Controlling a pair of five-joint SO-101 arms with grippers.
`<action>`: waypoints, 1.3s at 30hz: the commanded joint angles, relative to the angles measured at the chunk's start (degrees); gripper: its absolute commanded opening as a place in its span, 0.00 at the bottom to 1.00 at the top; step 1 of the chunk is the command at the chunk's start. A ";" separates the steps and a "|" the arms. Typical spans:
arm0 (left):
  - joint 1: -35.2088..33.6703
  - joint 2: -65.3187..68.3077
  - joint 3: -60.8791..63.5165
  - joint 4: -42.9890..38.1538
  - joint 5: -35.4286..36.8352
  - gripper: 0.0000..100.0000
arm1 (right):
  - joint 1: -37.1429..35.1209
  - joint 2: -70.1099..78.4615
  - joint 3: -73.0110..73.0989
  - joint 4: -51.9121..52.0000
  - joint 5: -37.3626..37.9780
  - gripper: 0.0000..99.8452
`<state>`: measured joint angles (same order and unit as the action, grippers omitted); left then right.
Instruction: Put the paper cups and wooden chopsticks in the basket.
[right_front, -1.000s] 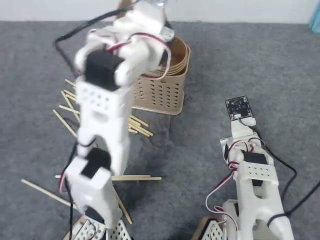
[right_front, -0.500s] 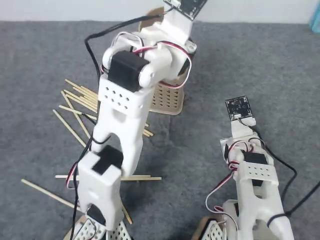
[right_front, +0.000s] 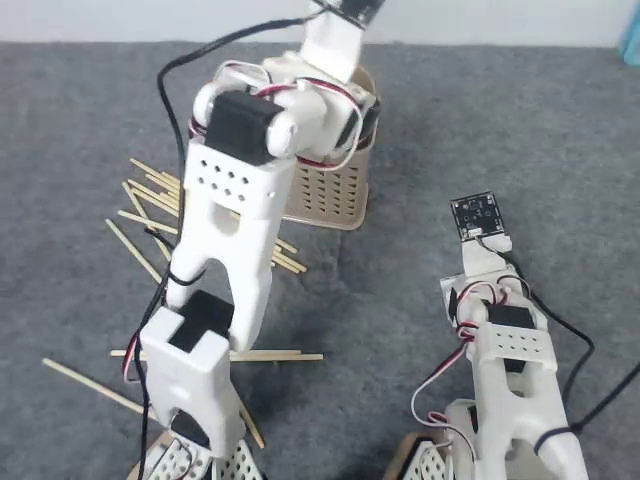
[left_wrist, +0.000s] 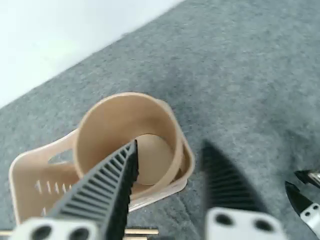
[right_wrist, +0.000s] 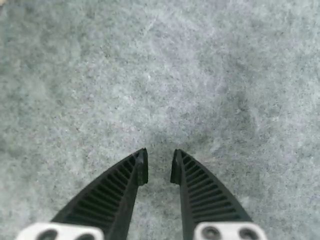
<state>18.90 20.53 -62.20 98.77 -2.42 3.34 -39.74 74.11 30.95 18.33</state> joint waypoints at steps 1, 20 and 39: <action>-2.81 -5.71 -2.86 1.76 1.93 0.25 | -0.48 -1.89 -0.62 -1.10 1.14 0.09; -41.58 -39.82 31.34 1.49 2.20 0.06 | -0.48 -1.89 -0.44 -1.10 0.79 0.09; -67.52 -60.84 109.14 -42.55 1.93 0.06 | -7.34 -8.22 -6.77 11.30 0.70 0.09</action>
<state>-47.21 -36.62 39.78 61.49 -0.84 -3.16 -42.37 73.32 36.92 18.42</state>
